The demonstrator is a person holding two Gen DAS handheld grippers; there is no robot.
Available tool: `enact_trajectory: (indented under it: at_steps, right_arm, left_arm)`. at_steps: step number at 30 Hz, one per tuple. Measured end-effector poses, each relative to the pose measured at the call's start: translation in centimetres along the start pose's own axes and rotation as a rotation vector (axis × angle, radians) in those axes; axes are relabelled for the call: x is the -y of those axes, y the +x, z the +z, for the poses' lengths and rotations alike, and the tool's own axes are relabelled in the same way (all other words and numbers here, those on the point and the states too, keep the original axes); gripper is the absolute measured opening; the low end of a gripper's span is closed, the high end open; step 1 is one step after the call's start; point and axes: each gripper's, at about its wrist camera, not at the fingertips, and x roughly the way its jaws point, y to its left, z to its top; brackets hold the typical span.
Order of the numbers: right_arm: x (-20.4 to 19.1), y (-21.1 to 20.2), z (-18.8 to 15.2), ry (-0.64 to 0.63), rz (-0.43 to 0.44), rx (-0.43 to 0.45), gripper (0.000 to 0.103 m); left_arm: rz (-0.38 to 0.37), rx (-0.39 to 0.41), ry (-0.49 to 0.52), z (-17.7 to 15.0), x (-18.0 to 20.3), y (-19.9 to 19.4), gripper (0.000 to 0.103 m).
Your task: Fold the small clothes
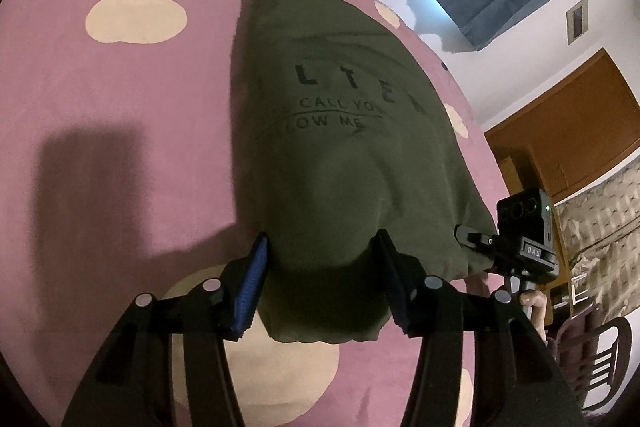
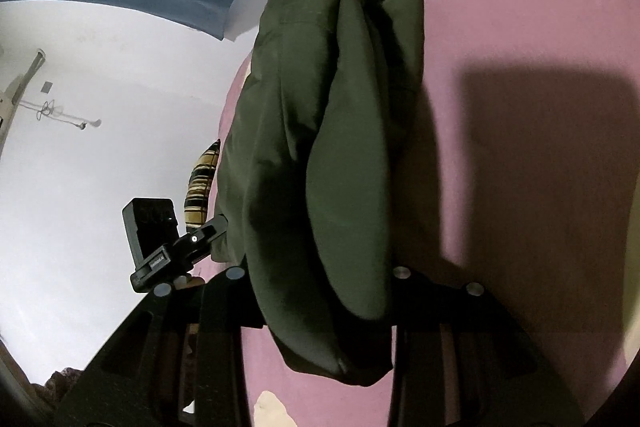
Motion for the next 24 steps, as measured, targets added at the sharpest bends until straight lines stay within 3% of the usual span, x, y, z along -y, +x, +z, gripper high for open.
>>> enact_trajectory:
  at_steps: [15,24]
  right_arm:
    - [-0.4,0.2,-0.4,-0.007,-0.012,0.022,0.031]
    - [-1.0,0.5,-0.4,0.005,-0.041,0.023,0.037]
  left_arm:
    - [0.014,0.034,0.019,-1.1,-0.3,-0.7,0.055]
    - [0.020,0.039,0.035,-0.9,-0.3,-0.7,0.056]
